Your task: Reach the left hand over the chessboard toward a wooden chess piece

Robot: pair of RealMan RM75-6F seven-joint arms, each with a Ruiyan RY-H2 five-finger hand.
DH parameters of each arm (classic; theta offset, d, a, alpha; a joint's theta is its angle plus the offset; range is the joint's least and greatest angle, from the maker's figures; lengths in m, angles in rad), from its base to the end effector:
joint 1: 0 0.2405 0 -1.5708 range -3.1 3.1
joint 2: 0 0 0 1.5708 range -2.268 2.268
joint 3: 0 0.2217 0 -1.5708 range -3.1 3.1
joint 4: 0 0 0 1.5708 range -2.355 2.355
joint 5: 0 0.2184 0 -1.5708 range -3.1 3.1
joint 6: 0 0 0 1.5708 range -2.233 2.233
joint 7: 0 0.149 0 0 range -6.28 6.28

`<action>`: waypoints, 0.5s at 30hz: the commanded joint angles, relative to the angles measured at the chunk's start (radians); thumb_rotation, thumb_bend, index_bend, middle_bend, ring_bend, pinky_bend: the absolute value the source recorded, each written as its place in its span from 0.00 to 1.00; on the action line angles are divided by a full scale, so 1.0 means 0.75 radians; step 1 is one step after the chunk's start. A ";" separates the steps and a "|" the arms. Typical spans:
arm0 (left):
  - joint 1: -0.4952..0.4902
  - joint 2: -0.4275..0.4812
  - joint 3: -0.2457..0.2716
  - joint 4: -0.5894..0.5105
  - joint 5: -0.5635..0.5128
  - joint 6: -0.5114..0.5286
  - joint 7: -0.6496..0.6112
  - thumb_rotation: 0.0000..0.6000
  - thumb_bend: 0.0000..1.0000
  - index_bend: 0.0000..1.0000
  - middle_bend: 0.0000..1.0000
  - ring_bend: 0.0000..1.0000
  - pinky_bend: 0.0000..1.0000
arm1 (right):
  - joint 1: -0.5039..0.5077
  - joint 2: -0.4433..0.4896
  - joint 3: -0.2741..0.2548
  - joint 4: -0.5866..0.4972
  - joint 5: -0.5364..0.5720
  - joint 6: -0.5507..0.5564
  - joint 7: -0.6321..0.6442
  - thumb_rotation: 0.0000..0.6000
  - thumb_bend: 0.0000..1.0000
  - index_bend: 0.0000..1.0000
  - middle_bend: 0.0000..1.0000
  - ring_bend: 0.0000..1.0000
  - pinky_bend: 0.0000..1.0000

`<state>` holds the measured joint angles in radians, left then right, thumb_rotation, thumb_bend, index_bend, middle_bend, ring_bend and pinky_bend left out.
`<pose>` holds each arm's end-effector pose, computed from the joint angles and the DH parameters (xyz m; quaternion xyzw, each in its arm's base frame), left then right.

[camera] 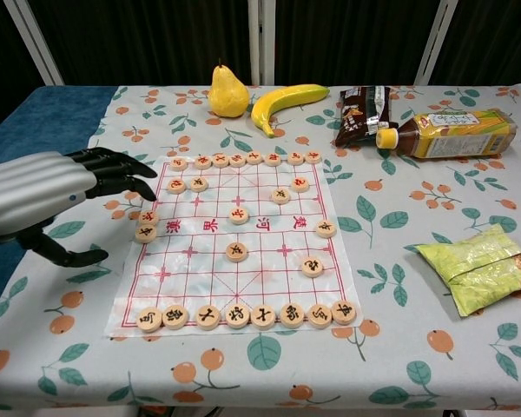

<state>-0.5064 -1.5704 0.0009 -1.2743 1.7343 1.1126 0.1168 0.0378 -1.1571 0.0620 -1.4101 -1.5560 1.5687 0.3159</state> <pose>-0.1846 0.2529 -0.0378 -0.8176 -0.2546 -0.3776 0.3524 -0.3134 -0.1740 0.1560 0.5524 -0.4041 0.4589 0.5665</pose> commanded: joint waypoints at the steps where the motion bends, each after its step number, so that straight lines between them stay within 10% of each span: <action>1: -0.047 0.001 0.006 0.040 0.016 -0.041 -0.004 1.00 0.27 0.24 0.07 0.00 0.00 | -0.001 0.001 -0.001 -0.006 -0.002 0.003 -0.007 1.00 0.14 0.00 0.00 0.00 0.00; 15: -0.155 0.000 0.069 0.190 0.120 0.009 -0.083 1.00 0.28 0.33 0.10 0.00 0.00 | -0.003 0.018 0.005 -0.041 0.015 -0.005 -0.051 1.00 0.14 0.00 0.00 0.00 0.00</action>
<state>-0.6153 -1.5669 0.0466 -1.1466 1.8160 1.1075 0.0694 0.0354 -1.1440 0.0657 -1.4404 -1.5453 1.5654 0.2783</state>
